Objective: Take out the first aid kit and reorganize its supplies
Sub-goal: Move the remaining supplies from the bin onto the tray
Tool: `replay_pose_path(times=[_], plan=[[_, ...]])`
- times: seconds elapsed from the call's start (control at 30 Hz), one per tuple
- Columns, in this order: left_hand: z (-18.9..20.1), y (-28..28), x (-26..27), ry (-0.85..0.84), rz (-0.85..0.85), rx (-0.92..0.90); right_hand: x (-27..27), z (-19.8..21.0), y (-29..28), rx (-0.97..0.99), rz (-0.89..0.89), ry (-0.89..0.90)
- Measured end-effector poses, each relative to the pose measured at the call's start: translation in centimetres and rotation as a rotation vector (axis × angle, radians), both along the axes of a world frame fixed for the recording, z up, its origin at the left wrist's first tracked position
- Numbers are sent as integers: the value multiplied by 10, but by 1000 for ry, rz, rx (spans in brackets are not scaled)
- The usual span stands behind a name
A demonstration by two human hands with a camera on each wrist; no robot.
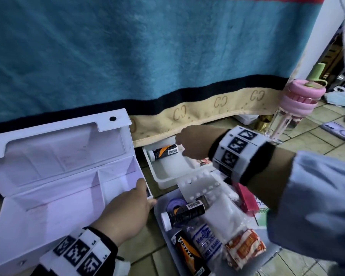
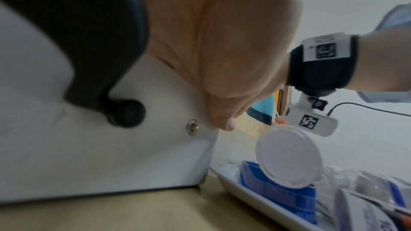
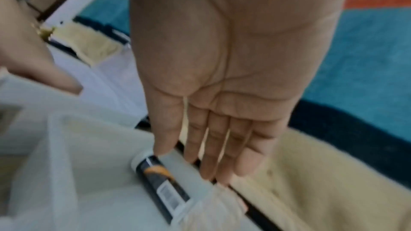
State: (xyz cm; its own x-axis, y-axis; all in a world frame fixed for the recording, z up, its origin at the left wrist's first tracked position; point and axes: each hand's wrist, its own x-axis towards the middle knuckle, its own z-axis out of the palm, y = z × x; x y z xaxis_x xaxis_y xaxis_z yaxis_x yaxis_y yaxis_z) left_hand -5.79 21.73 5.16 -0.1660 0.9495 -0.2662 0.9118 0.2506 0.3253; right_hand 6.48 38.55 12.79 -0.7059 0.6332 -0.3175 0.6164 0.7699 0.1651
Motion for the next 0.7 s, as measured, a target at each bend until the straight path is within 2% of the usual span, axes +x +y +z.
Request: replay_pose_path(times=[0.13,0.3,0.43,0.57,0.7], plan=[[1,0,0,-29,4,7,-23,-20,12,-65,67,-17],[1,1,0,-40,12,3,-45,-44,16,-55,15,-46],[-1,2,-1,-30,23,-11,-41,-57,10,-7,107,-48],[-1,0,-1,-23,13,-11,-32,-27,0,-26,110,-6],[1,0,0,-33,4,-12,-8,19,-21,-187,62,101]])
